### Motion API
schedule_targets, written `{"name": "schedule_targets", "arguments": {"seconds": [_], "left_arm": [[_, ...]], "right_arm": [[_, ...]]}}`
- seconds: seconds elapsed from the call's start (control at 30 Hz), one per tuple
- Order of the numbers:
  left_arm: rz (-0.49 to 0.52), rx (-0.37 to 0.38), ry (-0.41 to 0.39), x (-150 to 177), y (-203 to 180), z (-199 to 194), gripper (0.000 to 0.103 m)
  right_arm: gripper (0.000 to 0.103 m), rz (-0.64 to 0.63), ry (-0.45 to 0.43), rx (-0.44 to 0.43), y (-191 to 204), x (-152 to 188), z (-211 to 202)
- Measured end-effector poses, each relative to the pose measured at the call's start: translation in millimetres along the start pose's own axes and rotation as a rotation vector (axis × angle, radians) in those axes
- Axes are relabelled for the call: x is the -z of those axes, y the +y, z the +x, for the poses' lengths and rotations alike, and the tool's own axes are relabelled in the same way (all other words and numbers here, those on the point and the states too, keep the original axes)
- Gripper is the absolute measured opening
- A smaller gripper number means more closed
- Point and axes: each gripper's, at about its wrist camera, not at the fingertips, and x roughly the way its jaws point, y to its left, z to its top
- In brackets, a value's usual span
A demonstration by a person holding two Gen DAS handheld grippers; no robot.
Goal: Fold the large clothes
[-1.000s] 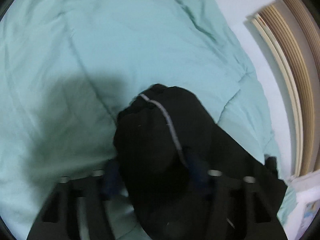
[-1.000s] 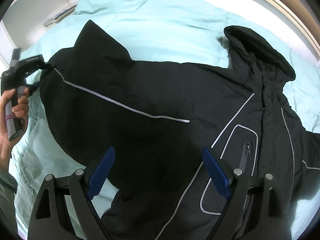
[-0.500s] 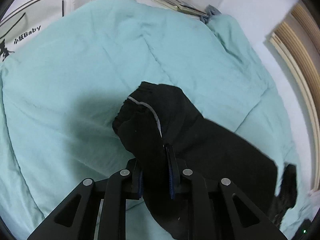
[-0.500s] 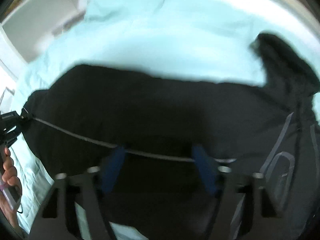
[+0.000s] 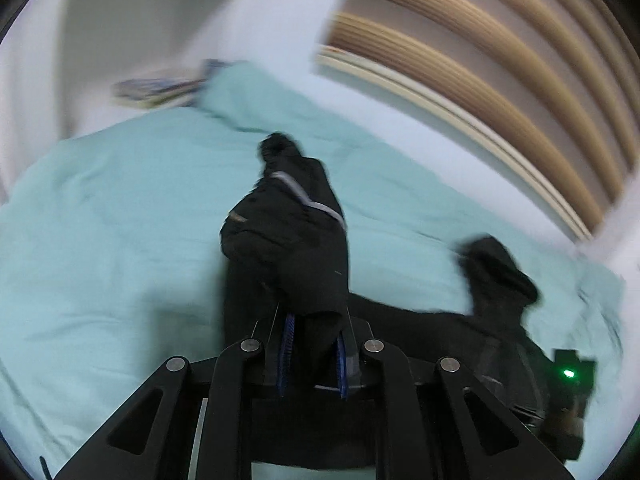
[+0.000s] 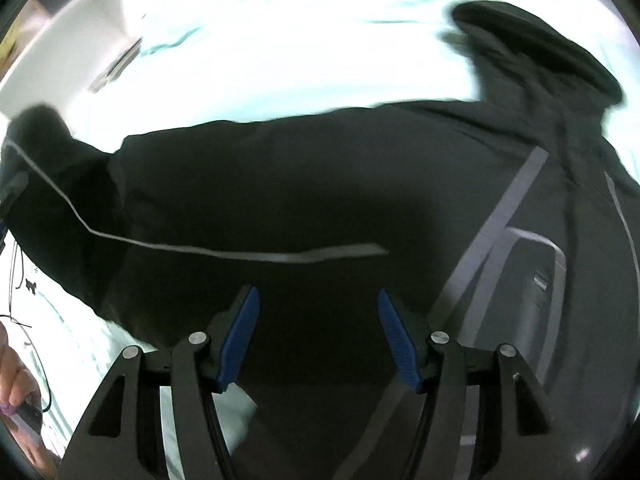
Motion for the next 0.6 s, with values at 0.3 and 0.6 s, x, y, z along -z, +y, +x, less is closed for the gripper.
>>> {"name": "schedule_targets", "arguments": {"seconds": [0.3,0.6], "left_arm": [[0.221,0.24,0.131,46,-153,40,0.017],[0.438,0.426,0.355,128,-306,115,0.016]], "right_arm": [[0.066,0.251,-0.011,0.092,-145,57,-64],[0.066,0.352,-0.068,0.182,-229,80,-95]]}}
